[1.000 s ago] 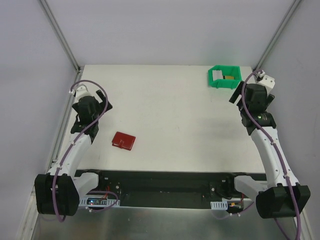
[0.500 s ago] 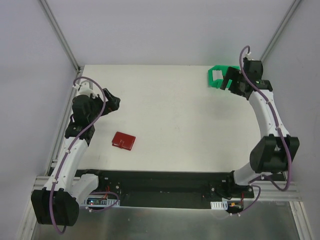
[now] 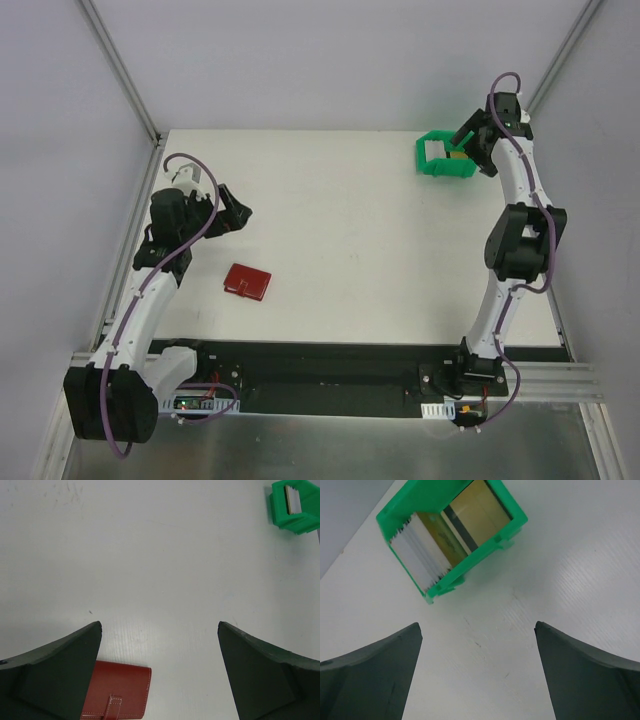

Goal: Put the credit cards into the card holder
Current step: Move the storage box to the center of the board.

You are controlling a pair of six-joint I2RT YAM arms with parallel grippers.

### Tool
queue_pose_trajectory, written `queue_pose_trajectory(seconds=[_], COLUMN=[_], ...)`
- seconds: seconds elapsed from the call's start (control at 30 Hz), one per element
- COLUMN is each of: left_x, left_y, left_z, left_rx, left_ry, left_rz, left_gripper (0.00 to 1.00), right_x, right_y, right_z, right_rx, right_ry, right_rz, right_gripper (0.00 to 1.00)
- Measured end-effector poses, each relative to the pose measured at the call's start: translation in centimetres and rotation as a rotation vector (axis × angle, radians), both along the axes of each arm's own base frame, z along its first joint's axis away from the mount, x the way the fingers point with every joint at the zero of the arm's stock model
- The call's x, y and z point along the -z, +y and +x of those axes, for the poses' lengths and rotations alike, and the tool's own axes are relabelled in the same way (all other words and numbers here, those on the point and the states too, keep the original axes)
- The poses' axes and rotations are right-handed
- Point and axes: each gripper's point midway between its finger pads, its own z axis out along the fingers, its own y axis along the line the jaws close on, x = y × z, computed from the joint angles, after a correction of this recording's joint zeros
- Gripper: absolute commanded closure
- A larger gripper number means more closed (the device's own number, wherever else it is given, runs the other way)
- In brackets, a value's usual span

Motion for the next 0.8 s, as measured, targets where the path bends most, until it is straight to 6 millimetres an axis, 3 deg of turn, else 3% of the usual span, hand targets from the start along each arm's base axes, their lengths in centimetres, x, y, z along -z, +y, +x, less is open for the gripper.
queue_pose_trajectory(seconds=[0.17, 0.3, 0.53, 0.8], left_x=[0.6, 0.8, 1.1, 1.8], left_y=[-0.4, -0.6, -0.6, -0.6], left_z=[-0.1, 0.0, 0.1, 0.1], left_rx=[0.024, 0.04, 0.046, 0.046], left_ry=[0.024, 0.033, 0.041, 0.068], left_rz=[-0.007, -0.009, -0.002, -0.001], left_gripper=[0.01, 0.01, 0.01, 0.01], right_x=[2.2, 2.6, 3.6, 7.2], right_y=[-1.7, -2.3, -2.5, -2.1], right_z=[2.3, 3.6, 5.2, 6.3], right_rx=[0.129, 0.201, 0.258, 0.301], right_ry=[-0.004, -0.027, -0.048, -0.017], right_rz=[0.041, 0.069, 0.115, 0.189], right_gripper=[0.05, 0.07, 0.11, 0.15])
